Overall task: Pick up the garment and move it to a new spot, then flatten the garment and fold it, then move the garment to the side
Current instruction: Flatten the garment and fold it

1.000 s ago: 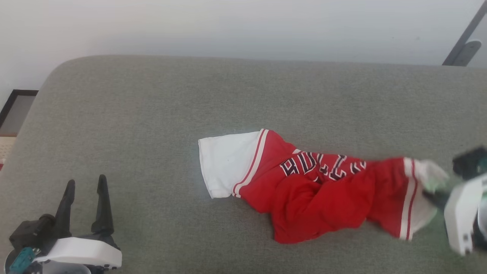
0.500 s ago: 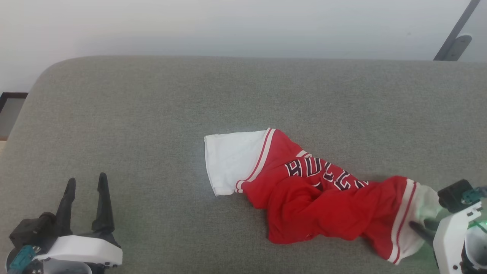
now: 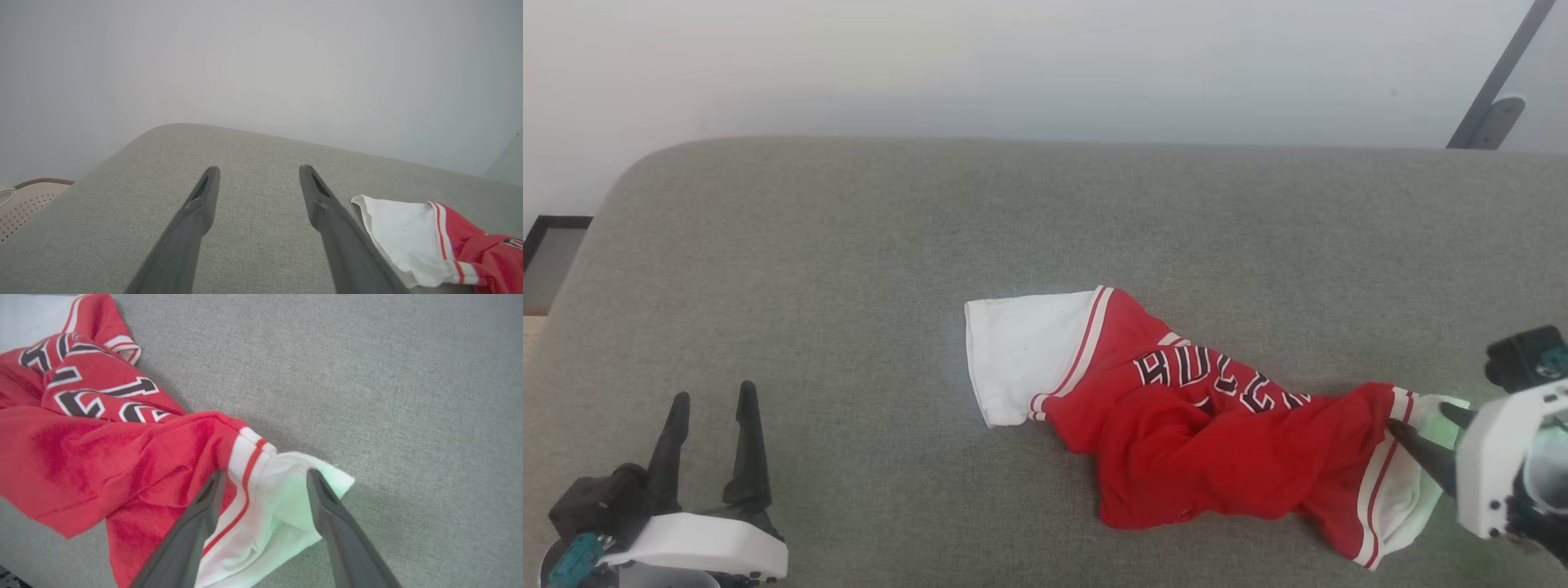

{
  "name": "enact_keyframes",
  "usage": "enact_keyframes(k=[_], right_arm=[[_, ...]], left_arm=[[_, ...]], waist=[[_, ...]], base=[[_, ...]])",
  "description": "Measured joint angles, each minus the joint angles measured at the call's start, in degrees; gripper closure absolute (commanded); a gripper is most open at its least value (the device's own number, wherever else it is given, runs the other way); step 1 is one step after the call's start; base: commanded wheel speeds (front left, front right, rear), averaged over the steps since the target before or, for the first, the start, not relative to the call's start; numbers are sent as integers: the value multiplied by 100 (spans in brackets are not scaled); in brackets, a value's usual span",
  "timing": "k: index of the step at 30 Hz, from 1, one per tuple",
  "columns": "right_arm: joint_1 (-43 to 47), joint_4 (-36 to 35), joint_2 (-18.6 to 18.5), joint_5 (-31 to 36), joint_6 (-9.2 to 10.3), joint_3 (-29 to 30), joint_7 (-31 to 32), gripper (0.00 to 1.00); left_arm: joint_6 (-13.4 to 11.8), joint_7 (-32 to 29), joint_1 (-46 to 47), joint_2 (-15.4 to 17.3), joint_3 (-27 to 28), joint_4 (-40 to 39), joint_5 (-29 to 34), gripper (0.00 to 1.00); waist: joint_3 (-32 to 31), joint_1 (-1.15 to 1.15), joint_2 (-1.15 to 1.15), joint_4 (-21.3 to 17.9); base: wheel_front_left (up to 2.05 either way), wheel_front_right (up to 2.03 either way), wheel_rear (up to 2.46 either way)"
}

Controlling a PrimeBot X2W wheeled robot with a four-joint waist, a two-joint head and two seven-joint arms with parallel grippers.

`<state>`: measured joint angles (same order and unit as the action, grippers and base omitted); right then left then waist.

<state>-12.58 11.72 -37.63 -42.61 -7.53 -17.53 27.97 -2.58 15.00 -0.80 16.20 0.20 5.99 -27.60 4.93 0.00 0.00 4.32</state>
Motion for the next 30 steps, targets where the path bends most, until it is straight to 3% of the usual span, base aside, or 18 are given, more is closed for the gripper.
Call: enact_keyframes(k=[5, 14, 16, 23, 30], right_arm=[[-171, 134, 408, 103, 0, 55, 439, 0], [-594, 677, 828, 296, 0, -390, 943, 0], [-708, 825, 864, 408, 0, -571, 920, 100], [-1138, 1040, 831, 623, 0, -1045, 422, 100], [-1422, 315, 694, 478, 3, -1734, 177, 100]], left_arm=[[34, -1, -1, 21, -60, 56, 7, 0], [89, -32, 117, 19, -219, 170, 23, 0], [99, -36, 129, 12, -256, 202, 24, 0], [133, -36, 237, -20, -343, 298, 33, 0], [132, -34, 253, -14, -289, 310, 32, 0]], waist=[[-71, 0, 0, 46], [-119, 0, 0, 238], [-113, 1, 0, 290], [-60, 0, 0, 469], [-38, 0, 0, 516]], base=[[0, 0, 0], [0, 0, 0], [0, 0, 0], [0, 0, 0], [0, 0, 0]])
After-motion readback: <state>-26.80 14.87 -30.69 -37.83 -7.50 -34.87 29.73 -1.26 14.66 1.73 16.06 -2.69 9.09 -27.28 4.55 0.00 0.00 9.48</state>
